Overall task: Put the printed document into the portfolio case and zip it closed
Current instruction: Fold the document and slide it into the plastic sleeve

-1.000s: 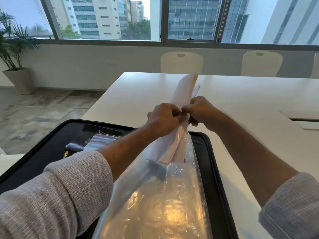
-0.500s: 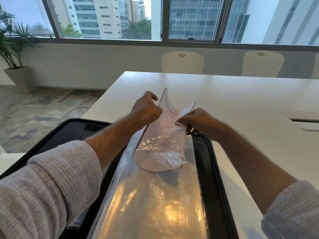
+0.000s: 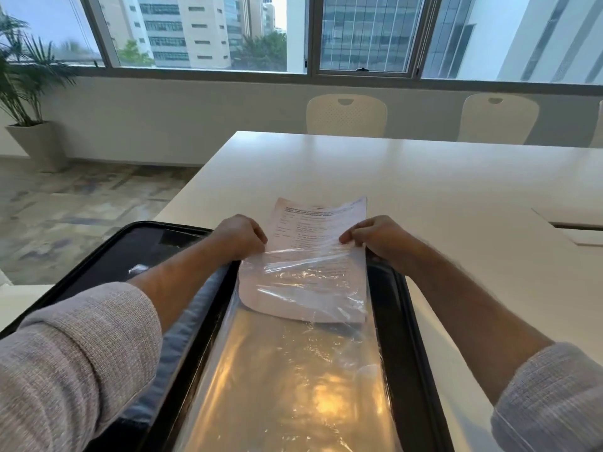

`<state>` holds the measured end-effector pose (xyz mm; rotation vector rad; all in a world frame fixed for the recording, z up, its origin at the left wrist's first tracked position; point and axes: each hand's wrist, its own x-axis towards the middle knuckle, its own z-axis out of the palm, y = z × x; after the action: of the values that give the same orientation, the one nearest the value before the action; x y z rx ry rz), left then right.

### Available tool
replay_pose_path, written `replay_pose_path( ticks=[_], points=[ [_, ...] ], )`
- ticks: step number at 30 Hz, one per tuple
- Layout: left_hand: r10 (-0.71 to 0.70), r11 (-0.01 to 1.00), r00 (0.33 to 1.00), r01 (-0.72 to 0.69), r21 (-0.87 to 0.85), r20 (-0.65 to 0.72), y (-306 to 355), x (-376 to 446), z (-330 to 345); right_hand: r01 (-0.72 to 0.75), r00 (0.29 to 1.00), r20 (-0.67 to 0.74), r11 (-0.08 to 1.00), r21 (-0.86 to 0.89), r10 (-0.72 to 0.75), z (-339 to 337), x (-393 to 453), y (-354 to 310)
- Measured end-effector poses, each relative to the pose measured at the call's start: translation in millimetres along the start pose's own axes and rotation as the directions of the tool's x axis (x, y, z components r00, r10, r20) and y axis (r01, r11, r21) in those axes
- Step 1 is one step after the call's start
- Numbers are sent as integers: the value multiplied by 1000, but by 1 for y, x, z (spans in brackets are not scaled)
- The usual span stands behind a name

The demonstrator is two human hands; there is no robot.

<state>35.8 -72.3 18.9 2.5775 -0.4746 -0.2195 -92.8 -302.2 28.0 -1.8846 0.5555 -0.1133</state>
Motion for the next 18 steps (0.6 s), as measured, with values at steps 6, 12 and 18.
replay_pose_path(
  ticks=[6,12,18],
  points=[
    [106,940,989,-133,315,102,-9,2,-7,-56,998,-27,998,0,56,1,-1,11],
    [296,841,936,-350,413,190,-11,-3,-10,-56,986,-145,982,180,83,2,9,13],
    [364,911,914,-389,134,182,12,-10,19,-84,996,-19,977,194,90,-1,6,10]
  ],
)
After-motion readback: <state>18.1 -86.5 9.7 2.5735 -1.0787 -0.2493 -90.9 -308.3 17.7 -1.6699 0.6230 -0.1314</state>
